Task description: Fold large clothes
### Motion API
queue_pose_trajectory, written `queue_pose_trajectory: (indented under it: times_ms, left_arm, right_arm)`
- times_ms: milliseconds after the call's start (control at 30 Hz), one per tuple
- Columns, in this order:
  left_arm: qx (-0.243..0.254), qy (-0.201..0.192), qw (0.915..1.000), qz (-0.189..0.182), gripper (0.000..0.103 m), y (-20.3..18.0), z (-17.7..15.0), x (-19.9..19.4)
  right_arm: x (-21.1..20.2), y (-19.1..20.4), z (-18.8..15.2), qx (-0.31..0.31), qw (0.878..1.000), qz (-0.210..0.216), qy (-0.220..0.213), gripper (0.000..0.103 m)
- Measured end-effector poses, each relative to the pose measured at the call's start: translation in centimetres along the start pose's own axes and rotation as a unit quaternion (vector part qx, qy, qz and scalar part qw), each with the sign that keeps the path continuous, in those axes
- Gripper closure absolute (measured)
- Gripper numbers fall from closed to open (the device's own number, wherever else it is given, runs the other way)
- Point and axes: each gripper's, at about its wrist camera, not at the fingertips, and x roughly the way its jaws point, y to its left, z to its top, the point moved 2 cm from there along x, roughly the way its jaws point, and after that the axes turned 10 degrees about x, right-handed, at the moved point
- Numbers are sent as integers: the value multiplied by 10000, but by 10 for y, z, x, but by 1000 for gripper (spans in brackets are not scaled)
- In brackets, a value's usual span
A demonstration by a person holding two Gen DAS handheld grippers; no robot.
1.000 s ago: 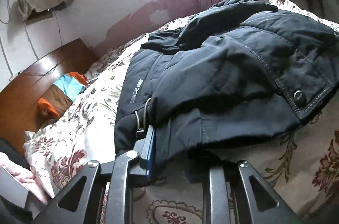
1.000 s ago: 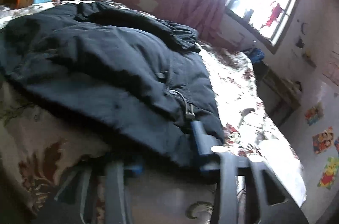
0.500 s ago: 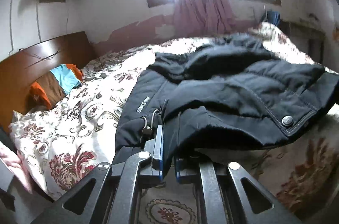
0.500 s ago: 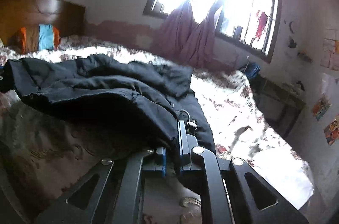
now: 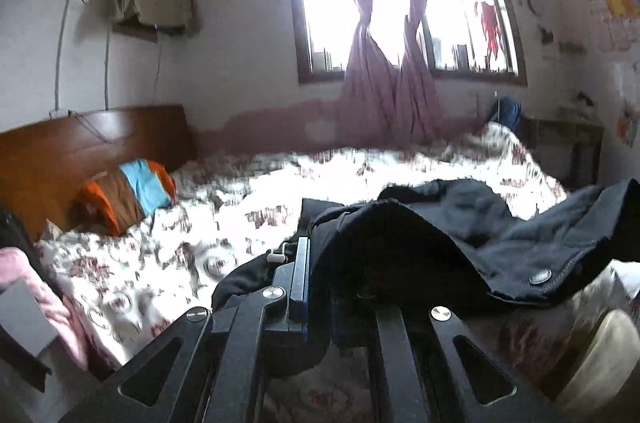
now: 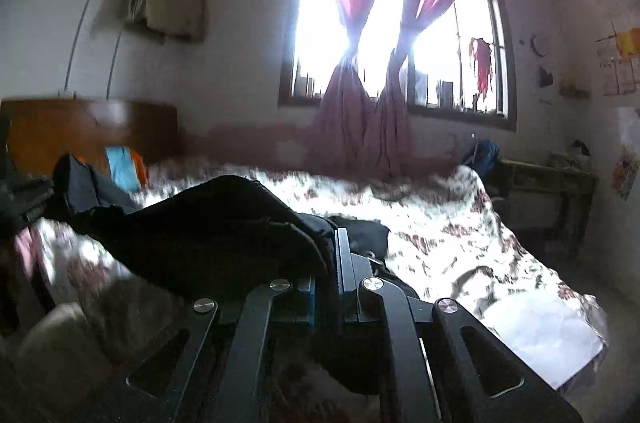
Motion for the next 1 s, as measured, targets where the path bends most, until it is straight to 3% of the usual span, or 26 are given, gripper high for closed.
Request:
queue_pose_trajectory:
  times_ms: [133,233,400,767,867,1000]
  left_arm:
    - [33,-283,9996,92,96,9,26,-3]
    - [211,-408,9988,154,96,5,34,9]
    - [375,-314,9987,170,96,-6,45,34]
    - [697,-377,9961,387,96,-17,82,96]
    - [708,-391,9962,336,96,-17,95,121]
    - [300,-321,9988,-210,96,-4,112,169]
  right_arm:
    - [20,-4,10,-96,9997,-82,-224,97]
    - [43,-2,14,-8,9998,-137,-122,97]
    - [73,-8,16,197,9998,-92,-29,97]
    - [164,-6,45,-125,9998,-41,-127,97]
    - [199,-2,56,-242,9996,-130,-59,97]
    - [258,3,67,-242,9990,-196,322,97]
